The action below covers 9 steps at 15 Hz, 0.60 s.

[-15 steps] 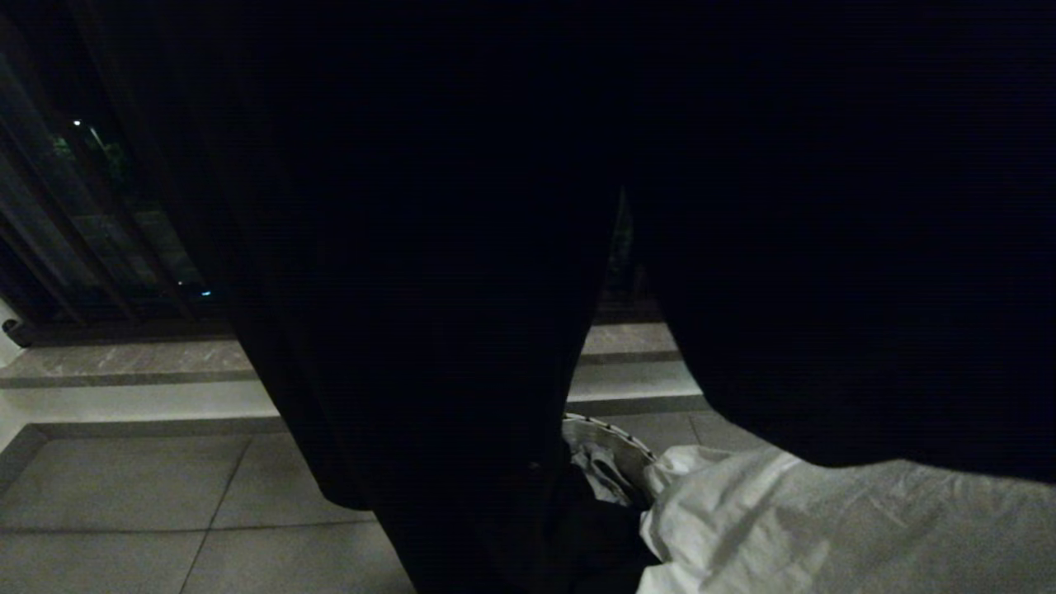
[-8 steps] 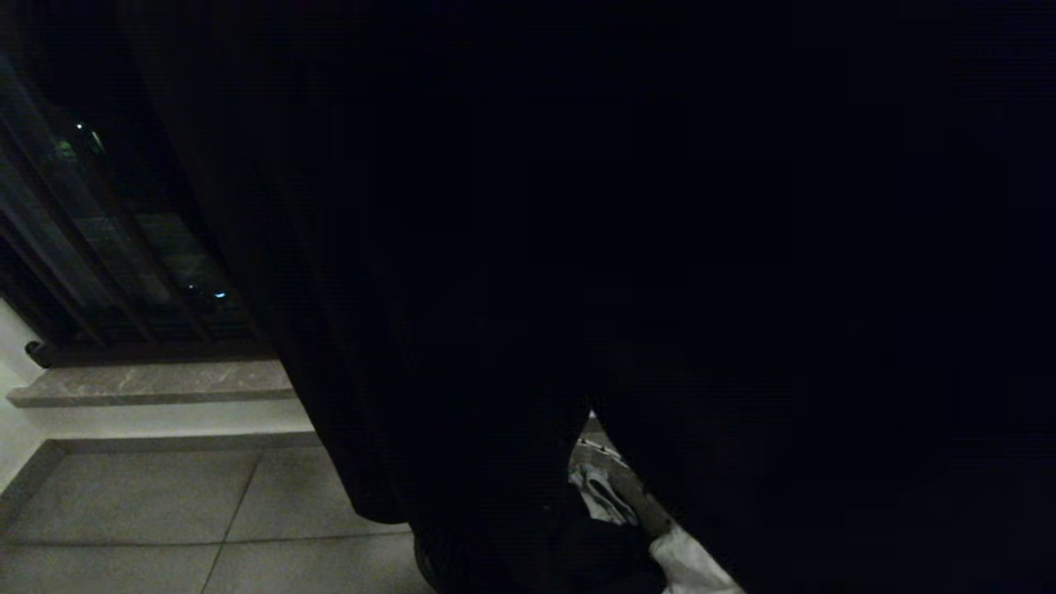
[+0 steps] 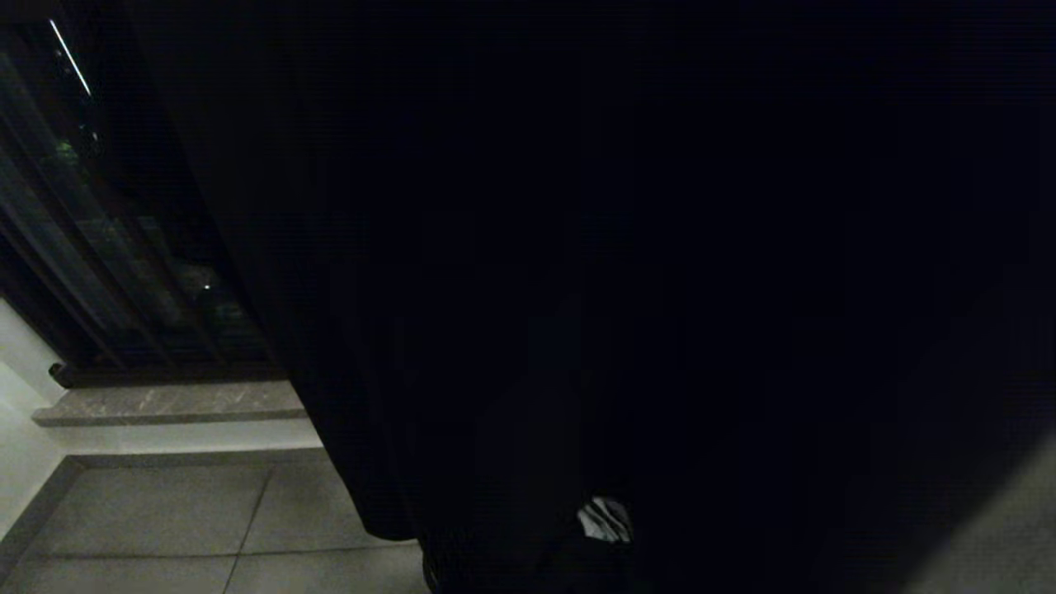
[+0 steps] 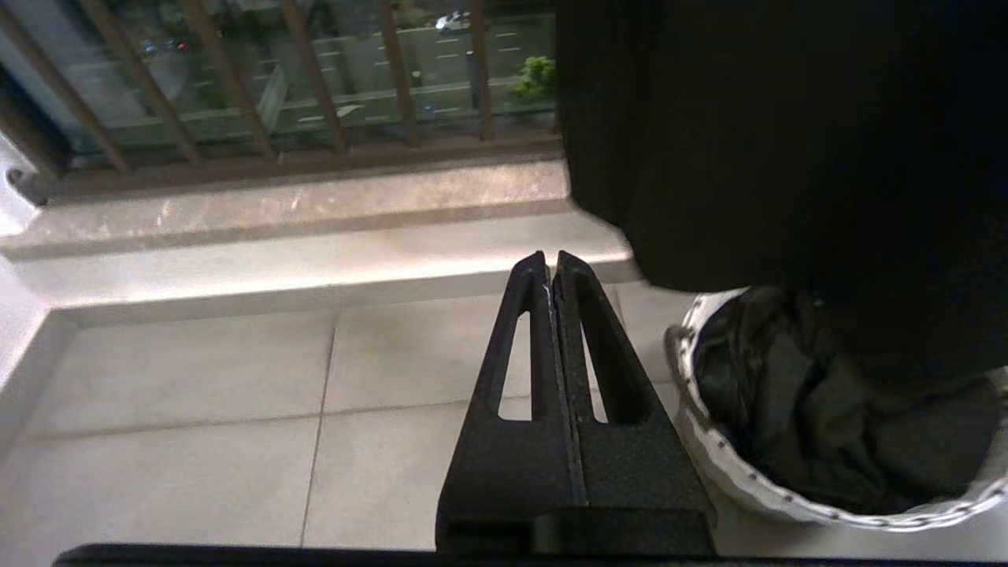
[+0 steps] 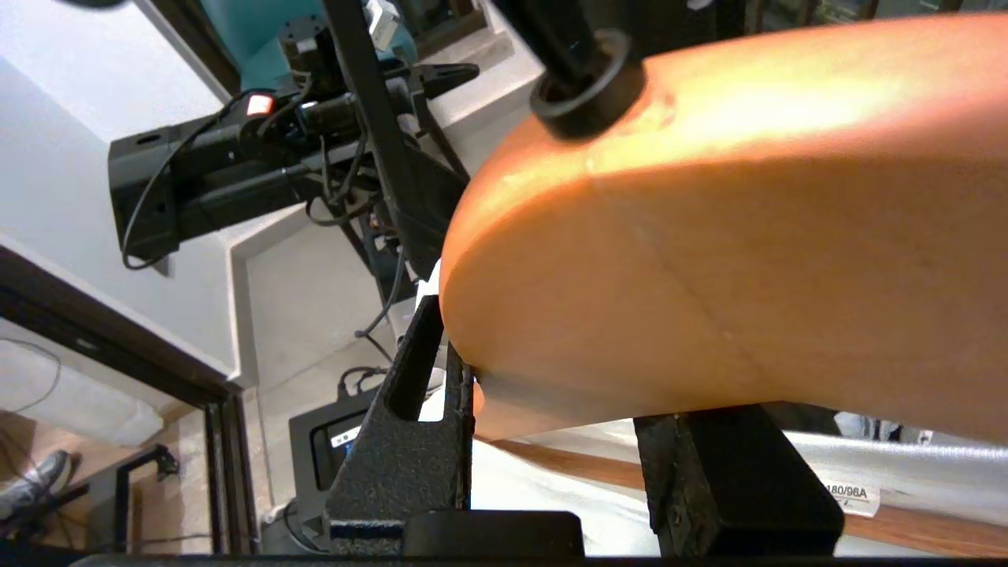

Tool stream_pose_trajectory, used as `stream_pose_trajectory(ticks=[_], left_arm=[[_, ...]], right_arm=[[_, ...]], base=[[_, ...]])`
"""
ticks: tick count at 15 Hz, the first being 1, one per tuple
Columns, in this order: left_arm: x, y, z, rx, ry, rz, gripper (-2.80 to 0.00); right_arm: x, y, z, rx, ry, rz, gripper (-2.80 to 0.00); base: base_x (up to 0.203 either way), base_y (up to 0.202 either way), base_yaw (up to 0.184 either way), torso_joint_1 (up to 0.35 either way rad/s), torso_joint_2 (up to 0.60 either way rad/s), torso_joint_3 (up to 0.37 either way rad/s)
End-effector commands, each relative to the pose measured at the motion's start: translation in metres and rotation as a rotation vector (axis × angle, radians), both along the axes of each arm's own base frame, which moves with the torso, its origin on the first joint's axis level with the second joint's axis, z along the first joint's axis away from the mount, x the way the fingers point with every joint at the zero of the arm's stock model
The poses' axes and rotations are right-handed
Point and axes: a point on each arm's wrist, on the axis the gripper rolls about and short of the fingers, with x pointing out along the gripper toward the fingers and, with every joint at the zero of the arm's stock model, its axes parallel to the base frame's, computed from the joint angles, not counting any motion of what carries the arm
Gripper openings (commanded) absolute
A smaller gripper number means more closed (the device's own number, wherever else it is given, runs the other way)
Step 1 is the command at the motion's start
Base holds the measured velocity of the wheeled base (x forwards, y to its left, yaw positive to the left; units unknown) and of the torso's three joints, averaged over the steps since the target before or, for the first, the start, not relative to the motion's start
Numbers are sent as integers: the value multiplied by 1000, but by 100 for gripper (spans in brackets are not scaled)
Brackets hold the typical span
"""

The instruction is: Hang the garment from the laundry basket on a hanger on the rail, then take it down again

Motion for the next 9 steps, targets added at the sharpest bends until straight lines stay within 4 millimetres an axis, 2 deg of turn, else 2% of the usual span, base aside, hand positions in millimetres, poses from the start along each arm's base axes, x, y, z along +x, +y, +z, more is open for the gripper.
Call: stream_pose_trajectory(ticks=[1,9], left_arm=[[0,0,0,0,0,0,-280],[0,0,-1,0,1,0,-280]], right_arm=[[0,0,-1,-3,4,4,-280],[3,2,2,0,-19,6,-280]], base=[[0,0,0,118,-479,-354],[0,0,0,160,-507,-349]])
